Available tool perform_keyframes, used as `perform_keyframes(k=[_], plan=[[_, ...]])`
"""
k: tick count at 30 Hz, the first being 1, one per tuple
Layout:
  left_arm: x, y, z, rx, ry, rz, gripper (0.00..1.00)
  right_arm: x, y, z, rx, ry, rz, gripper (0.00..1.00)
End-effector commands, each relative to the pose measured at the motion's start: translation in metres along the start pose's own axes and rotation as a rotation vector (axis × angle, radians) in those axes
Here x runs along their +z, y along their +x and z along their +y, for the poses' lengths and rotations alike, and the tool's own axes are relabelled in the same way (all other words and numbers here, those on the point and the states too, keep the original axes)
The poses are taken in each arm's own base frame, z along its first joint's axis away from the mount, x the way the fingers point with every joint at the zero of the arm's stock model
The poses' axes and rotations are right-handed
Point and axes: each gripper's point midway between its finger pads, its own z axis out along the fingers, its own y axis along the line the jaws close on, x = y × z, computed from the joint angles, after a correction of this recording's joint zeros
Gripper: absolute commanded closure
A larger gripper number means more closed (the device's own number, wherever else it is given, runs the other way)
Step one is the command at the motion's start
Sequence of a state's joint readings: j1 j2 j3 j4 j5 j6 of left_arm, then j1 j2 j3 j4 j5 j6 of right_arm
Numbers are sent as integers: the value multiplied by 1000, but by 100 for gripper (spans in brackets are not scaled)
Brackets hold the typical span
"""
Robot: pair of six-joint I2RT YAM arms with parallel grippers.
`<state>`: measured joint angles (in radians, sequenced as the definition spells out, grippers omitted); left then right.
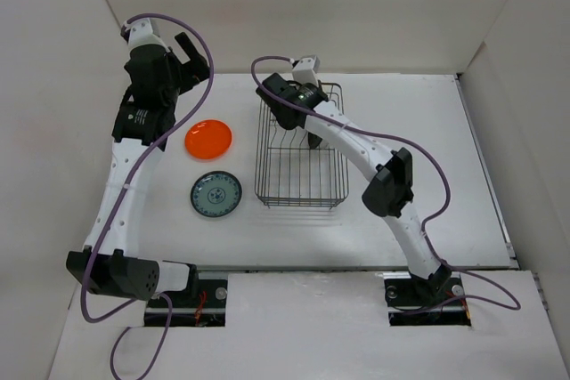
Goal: Load the plates into the dish rack
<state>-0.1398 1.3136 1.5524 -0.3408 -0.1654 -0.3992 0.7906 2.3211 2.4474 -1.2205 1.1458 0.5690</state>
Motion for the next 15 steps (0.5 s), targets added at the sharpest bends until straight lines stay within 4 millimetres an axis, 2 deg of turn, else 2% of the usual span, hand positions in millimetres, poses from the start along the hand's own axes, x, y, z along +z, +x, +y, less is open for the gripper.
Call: perform_keyframes(k=[1, 15], plan=[[-16, -27, -9, -24, 42, -79, 0, -2, -20, -6, 80, 18, -45, 100], [-16, -27, -9, -24, 42, -79, 0, 7, -2, 16, 45, -7, -11, 97]])
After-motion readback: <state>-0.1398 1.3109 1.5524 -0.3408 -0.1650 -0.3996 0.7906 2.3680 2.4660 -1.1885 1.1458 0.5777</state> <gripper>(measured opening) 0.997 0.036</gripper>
